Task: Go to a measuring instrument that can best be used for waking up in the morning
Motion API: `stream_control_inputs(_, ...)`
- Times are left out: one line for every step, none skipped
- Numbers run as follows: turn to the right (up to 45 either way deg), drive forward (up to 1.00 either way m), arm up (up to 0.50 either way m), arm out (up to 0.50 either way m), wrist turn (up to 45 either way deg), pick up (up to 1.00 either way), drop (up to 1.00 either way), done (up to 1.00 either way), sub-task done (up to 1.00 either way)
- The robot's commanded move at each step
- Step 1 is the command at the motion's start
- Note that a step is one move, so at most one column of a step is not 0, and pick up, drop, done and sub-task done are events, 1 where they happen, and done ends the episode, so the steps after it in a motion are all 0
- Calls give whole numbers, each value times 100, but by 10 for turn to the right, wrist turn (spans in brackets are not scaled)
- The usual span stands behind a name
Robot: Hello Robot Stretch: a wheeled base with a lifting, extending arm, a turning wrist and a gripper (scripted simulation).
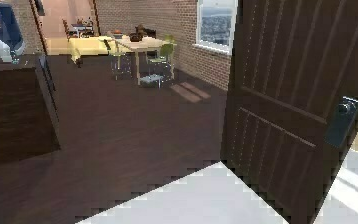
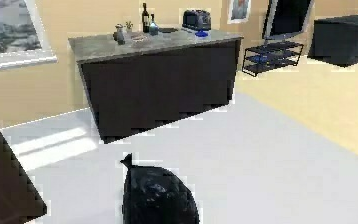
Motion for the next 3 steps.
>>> stream_control_inputs(180, 0, 0, 0, 0, 0, 0, 0, 0)
stream_control_inputs(0, 30, 0, 0, 0, 0, 0, 0, 0)
stream_control_inputs(-450, 0, 0, 0, 0, 0, 0, 0, 0)
